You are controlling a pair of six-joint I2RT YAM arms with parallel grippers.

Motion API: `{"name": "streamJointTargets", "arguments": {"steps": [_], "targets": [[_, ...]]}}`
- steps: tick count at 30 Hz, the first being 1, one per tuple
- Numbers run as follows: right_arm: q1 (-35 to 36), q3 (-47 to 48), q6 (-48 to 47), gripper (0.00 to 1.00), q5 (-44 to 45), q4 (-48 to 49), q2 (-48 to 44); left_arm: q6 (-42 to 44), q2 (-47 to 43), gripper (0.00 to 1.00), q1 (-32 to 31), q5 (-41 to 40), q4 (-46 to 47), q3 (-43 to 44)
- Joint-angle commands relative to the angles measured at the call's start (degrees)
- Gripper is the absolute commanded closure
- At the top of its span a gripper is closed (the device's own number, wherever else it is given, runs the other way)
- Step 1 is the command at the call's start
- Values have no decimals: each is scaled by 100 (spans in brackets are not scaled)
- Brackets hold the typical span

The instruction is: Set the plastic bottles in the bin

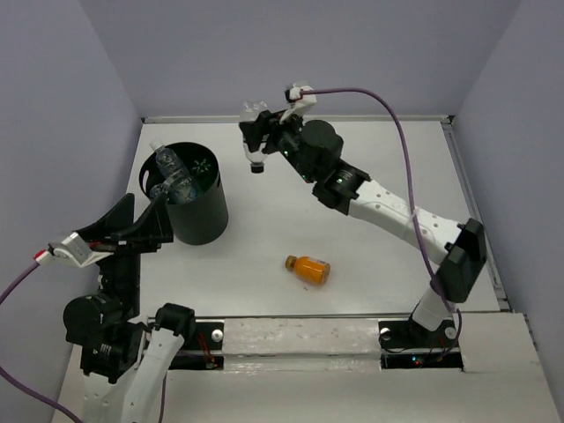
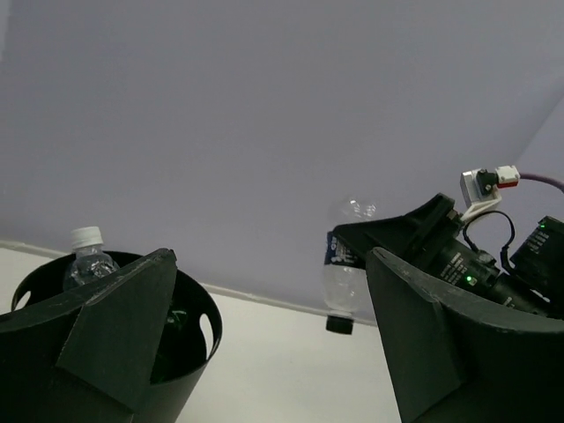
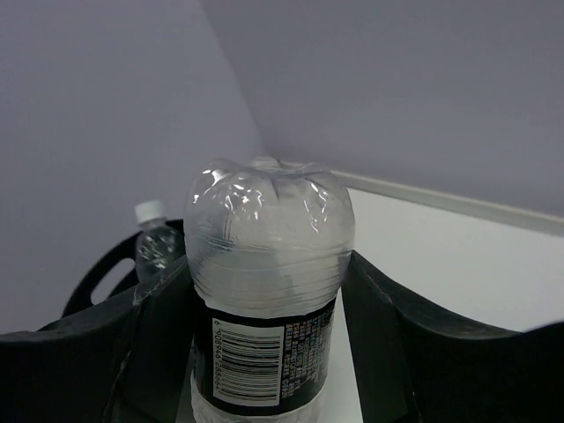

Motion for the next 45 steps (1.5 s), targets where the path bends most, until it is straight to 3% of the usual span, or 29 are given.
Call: {"name": "streamJointTargets", "arguments": {"steps": [1, 4, 8, 15, 17, 25, 30, 35, 39, 45], "targets": [[212, 1295, -733, 54, -1062, 912, 1034, -119, -370, 1, 28, -854, 353, -71], [396, 2687, -795, 54, -1659, 912, 1851, -85, -564, 1, 28, -1022, 318, -142], [589, 3874, -786, 54, -2011, 851, 2845, -40, -617, 1, -51, -1128, 248, -150], [695, 5338, -874, 53, -2179, 297, 4252, 74, -678, 1, -244, -1268, 213, -159], [748, 5198, -892, 51, -2118, 340, 4297, 74, -713, 1, -271, -1277, 186, -168], [854, 4301, -989, 20, -1723, 516, 3937, 83, -731, 1, -306, -1269, 178, -194], [854, 4090, -1024, 8, -1502, 534, 3630, 109, -723, 1, -315, -1365, 160, -238], [854, 3652, -1103, 7, -1467, 543, 2971, 153, -582, 1, -306, -1383, 134, -300], [854, 2449, -1138, 7, -1493, 560, 1926, 171, -415, 1, -262, -1453, 81, -300], [854, -442, -1691, 14, -1765, -412, -216, 136, -160, 1, -201, -1244, 89, -353]]}}
